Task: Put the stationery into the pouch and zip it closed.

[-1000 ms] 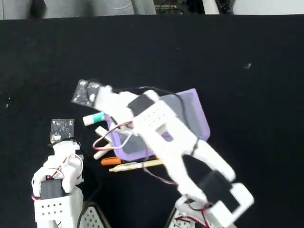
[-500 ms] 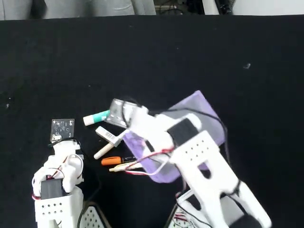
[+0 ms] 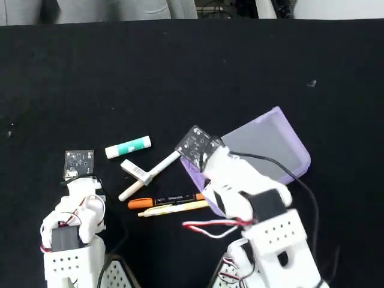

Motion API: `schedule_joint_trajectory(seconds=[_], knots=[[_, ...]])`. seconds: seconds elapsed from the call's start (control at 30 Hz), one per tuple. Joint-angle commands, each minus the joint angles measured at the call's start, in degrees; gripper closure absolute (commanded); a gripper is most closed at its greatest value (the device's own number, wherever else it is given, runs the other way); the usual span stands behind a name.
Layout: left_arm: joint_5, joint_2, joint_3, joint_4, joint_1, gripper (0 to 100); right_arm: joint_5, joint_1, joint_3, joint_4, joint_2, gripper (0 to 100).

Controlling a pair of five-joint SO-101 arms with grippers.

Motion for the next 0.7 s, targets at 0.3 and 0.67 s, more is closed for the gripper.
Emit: schedule_joint_trajectory(seconds=[0.3,0.67], knots=[[-0.3,-0.4,1.5,-0.5,-0.3,97,-1.2,1.0,2.9,-1.7,-5.2,98.8],[-0.4,-0.4,1.5,-0.5,8.8,97,6.2,1.1,-2.2,7.1,-5.8,98.8]])
